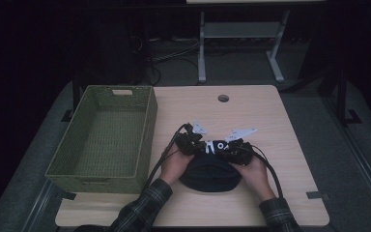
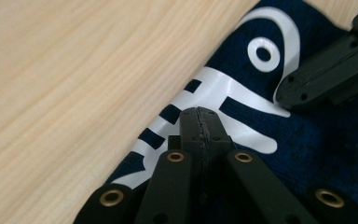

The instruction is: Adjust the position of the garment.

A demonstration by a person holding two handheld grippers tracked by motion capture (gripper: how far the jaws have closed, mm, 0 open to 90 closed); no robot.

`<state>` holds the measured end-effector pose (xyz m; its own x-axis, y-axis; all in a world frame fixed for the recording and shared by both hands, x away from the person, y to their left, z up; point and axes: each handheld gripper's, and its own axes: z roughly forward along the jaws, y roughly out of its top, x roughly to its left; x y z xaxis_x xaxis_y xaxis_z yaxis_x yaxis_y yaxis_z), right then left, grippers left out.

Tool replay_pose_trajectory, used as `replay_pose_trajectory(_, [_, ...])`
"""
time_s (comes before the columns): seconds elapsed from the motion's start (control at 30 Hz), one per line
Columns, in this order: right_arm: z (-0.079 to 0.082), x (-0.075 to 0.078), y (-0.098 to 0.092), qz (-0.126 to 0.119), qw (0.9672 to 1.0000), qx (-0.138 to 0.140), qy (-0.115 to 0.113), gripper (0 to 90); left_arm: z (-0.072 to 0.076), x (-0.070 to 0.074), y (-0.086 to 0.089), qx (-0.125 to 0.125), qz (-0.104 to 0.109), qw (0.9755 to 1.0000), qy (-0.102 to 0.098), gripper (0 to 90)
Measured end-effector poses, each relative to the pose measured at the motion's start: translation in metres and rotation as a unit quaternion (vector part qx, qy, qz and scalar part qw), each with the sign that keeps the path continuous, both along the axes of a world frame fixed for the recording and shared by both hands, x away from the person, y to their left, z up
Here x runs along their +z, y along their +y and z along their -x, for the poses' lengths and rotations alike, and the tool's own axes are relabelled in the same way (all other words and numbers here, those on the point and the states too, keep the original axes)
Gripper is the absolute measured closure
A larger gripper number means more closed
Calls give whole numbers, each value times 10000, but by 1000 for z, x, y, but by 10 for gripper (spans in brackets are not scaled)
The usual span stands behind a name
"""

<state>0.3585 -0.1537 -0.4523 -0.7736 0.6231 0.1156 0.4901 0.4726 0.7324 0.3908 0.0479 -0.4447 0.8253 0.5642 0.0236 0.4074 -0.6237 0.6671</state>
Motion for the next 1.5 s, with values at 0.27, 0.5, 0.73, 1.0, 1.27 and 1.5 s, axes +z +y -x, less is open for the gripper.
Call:
replay_pose_trajectory(0.27, [6,8,-9,-203,9997,-44,-119,839,10,15,11,105,310,9994,-53,787])
replay_pose_trajectory(0.5, [20,18,-25,-294,9990,-259,-201,645,21,20,30,284,596,9978,88,522])
replay_pose_trajectory(0.73, [40,20,-46,-204,9966,-695,-393,435,30,19,41,459,608,9971,58,365])
replay_pose_trajectory(1.0, [60,12,-80,-15,9893,-1347,-554,260,41,19,48,606,637,9961,4,251])
replay_pose_trajectory(1.27, [74,-3,-109,12,9820,-1828,-474,187,43,9,50,765,512,9958,20,175])
replay_pose_trajectory(1.5, [83,-18,-120,191,9804,-1936,-310,156,43,4,56,935,543,9941,99,135])
